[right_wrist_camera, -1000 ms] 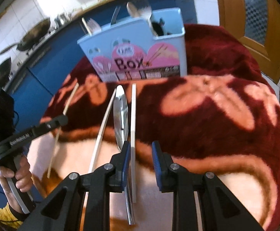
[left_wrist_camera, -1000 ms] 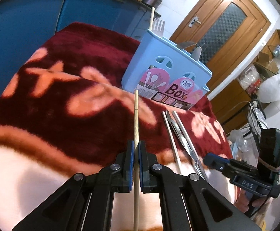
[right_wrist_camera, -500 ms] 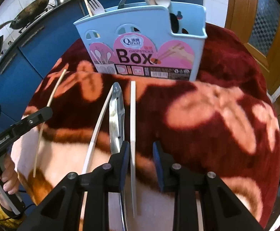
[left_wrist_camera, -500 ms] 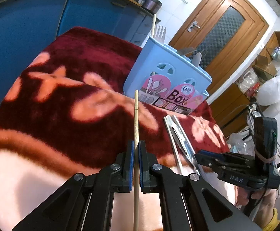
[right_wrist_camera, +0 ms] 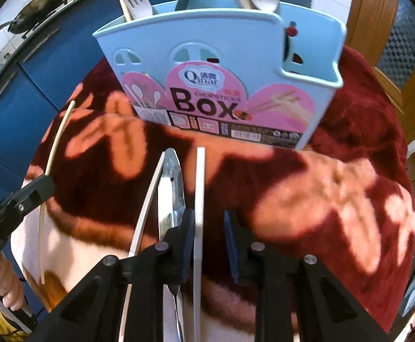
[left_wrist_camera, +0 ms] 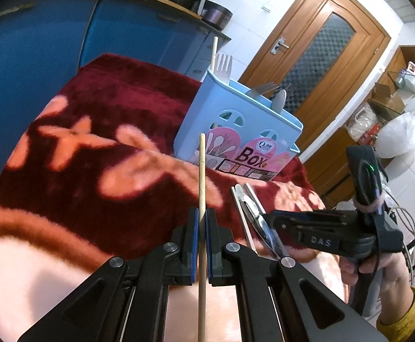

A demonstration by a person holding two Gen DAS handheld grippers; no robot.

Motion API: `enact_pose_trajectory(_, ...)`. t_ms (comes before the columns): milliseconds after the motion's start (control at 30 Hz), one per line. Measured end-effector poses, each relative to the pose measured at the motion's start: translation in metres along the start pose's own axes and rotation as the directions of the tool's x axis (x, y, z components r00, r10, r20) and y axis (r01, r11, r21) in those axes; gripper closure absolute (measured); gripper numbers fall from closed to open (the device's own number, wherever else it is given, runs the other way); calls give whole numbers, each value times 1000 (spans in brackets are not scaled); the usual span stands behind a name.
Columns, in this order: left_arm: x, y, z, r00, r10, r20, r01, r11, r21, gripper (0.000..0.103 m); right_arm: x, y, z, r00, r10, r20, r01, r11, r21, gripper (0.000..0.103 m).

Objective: Organize utensils
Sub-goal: 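Grasp a thin white utensil with the right tool while the left tool lifts the chopstick, then lower the white utensil into the box with the right tool while the left tool drops the chopstick in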

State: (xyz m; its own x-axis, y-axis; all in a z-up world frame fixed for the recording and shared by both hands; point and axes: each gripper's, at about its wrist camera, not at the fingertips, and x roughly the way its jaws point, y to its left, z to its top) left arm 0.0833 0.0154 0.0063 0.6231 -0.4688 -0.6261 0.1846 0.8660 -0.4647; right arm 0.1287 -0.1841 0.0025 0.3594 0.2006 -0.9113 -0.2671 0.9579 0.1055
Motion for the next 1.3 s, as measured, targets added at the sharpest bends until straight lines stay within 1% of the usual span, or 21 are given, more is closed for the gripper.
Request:
enact_pose_trajectory(100, 0, -2, 2, 1000, 7, 8, -7, 1000, 1, 99, 5, 5, 6, 1000, -19, -2, 19, 999, -34, 82)
enact_pose_trajectory(133, -1, -3, 3, 1000, 9, 14, -9, 1000, 3, 99, 7, 7, 8, 1000, -24, -2, 24, 999, -48, 85)
enact_pose_trajectory(167, -1, -4, 3, 1000, 9, 19, -9, 1000, 4, 99, 8, 7, 8, 1000, -24, 1, 24, 998, -57, 90)
enact_pose_trajectory(233, -3, -8, 5, 1000, 1, 30, -2, 1000, 10, 99, 8, 6, 9, 1000, -18, 15, 19, 998, -67, 94)
enact_pose_trajectory(300, -3, -11, 8, 999, -8, 39, 8, 1000, 15, 99, 7, 4, 6, 999, 11, 37, -9, 999, -51, 95)
enact_pose_trajectory(333, -4, -13, 9, 999, -15, 46, 14, 1000, 20, 99, 4, -1, 4, 998, 29, 51, -27, 999, -37, 95)
enact_pose_trajectory(433, -5, -17, 13, 997, -31, 65, 30, 999, 27, 99, -10, -10, -8, 989, 68, 132, -68, 998, -1, 95)
enact_pose_trajectory(533, -5, -22, 17, 996, -48, 80, 45, 998, 38, 99, -28, -19, -18, 968, 115, 225, -124, 992, 27, 95)
enact_pose_trajectory(633, -5, -29, 22, 993, -63, 100, 58, 997, 52, 99, -50, -27, -26, 934, 139, 330, -162, 986, 44, 95)
enact_pose_trajectory(700, -5, -33, 28, 991, -66, 117, 60, 997, 58, 99, -61, -25, -28, 912, 142, 385, -171, 984, 44, 95)
enact_pose_trajectory(767, -5, -37, 37, 989, -52, 136, 44, 997, 63, 99, -77, -31, -32, 883, 145, 447, -183, 982, 43, 95)
enact_pose_trajectory(867, -5, -42, 52, 985, -40, 167, 29, 997, 67, 99, -90, -31, -31, 839, 147, 524, -202, 978, 49, 95)
enact_pose_trajectory(900, -5, -44, 58, 983, -36, 181, 23, 997, 71, 99, -94, -33, -29, 822, 152, 549, -216, 975, 53, 95)
enact_pose_trajectory(1000, -4, -51, 73, 976, -37, 215, 20, 997, 81, 99, -100, -38, -22, 782, 183, 596, -278, 958, 70, 95)
enact_pose_trajectory(1100, -1, -59, 88, 970, -55, 236, 35, 995, 88, 99, -106, -40, -14, 751, 185, 634, -294, 953, 71, 95)
enact_pose_trajectory(1200, 3, -65, 103, 960, -68, 271, 41, 994, 105, 99, -107, -41, -7, 731, 168, 661, -291, 953, 80, 95)
enact_pose_trajectory(1300, 8, -68, 119, 949, -85, 305, 59, 994, 93, 99, -105, -45, -2, 717, 156, 679, -293, 952, 90, 95)
